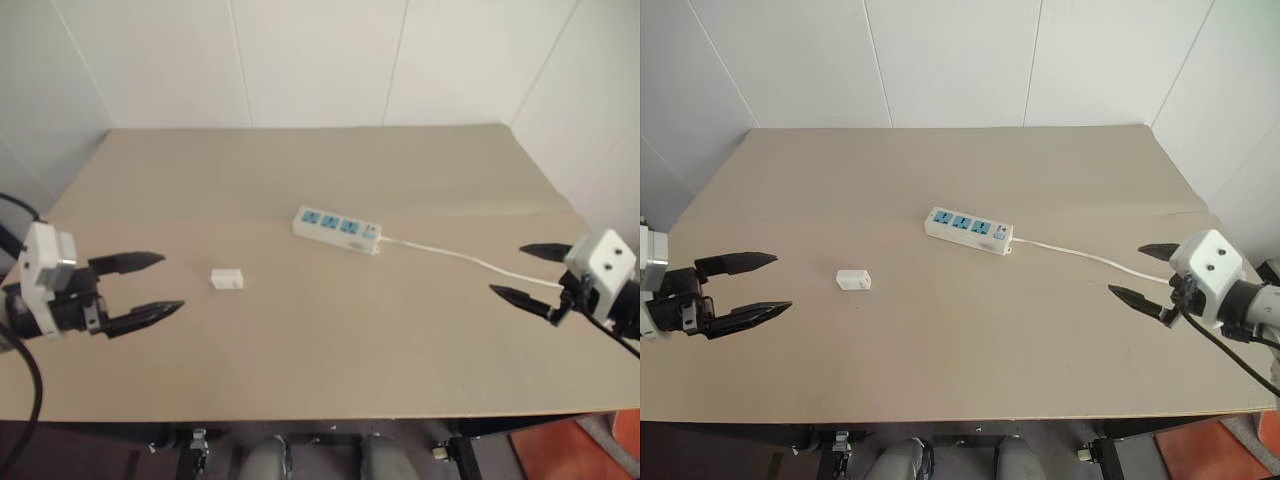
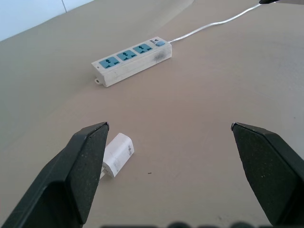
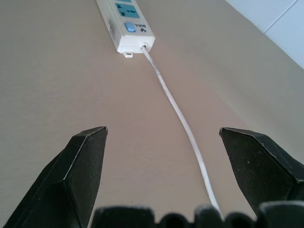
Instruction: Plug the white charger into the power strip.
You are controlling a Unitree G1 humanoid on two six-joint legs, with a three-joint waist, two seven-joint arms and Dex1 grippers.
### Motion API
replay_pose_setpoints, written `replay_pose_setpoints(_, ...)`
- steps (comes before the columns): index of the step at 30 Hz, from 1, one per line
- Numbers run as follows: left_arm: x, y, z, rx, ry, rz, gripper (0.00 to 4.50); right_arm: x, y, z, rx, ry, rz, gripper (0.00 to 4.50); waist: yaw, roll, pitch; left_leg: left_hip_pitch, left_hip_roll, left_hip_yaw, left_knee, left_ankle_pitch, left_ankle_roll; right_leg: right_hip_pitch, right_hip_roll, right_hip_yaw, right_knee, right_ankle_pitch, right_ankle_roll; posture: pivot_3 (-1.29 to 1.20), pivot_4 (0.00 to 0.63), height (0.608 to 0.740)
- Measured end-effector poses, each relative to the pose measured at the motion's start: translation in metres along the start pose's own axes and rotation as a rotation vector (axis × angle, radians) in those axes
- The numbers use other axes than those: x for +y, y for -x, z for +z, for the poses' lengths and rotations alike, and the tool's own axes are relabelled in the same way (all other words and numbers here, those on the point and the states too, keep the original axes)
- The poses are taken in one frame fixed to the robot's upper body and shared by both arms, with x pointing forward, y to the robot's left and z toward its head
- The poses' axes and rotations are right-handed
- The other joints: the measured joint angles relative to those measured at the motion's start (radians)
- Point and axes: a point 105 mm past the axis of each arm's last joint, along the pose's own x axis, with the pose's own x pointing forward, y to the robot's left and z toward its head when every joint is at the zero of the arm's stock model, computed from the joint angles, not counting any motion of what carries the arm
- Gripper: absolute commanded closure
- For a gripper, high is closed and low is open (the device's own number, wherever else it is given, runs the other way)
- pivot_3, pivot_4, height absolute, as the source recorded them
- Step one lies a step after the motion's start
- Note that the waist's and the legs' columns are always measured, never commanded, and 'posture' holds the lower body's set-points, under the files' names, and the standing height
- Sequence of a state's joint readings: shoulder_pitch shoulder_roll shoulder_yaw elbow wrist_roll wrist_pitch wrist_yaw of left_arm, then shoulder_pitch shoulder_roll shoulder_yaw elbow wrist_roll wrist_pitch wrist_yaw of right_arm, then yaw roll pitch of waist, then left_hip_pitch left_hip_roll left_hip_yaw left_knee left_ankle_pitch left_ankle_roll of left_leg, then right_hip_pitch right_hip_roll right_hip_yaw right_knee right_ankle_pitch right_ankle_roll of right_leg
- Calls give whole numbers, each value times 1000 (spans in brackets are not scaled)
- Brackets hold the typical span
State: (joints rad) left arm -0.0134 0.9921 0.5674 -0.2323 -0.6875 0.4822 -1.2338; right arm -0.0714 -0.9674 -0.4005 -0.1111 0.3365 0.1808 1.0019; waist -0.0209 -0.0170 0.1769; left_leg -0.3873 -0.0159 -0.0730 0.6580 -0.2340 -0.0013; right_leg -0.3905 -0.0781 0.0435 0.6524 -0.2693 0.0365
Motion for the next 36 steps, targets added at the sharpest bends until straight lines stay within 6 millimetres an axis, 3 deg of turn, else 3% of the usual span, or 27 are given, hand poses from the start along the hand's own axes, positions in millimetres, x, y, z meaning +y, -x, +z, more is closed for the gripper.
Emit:
replay_pose_setpoints(15, 1, -5, -1, 6, -16, -15, 0, 0, -1, 0, -4, -1, -7, 38, 0, 0, 0, 0, 0, 3, 0, 0, 0, 0, 0, 0, 0, 0, 0, 0, 150, 740)
replay_pose_setpoints(18, 1, -7, -3, 16, -17, -16, 0, -2, -10, 4, -16, 10, 13, 38, -3, 0, 0, 1, 0, 3, 0, 0, 0, 1, 0, 1, 0, 0, 0, 0, 150, 740)
replay_pose_setpoints(22, 0, -23, -9, 57, -27, -33, 0, -9, -42, -2, -32, -45, 38, 38, -8, -1, 0, 3, 0, 6, 1, 0, 0, 2, 1, 1, 0, 1, 0, 0, 150, 740)
replay_pose_setpoints(27, -3, -58, 7, 43, -112, -126, 0, -19, -111, -12, -75, -148, 81, 38, -23, -2, 1, 3, -1, 8, 1, 0, 0, 1, 1, 1, 1, 3, -1, 0, 150, 740)
replay_pose_setpoints(31, -9, -86, 6, 71, -149, -198, 0, -21, -152, -20, -26, -199, 58, 38, -26, -2, 1, -3, -1, 10, 0, 0, 0, -8, 1, 3, 2, 3, -1, 0, 150, 740)
replay_pose_setpoints(36, -24, -113, 7, 57, -183, -288, 0, -15, -178, -19, 35, -195, 45, 38, -26, -2, 1, -13, -1, 12, 1, 1, -1, -18, 0, 4, 8, 3, 0, 0, 150, 740)
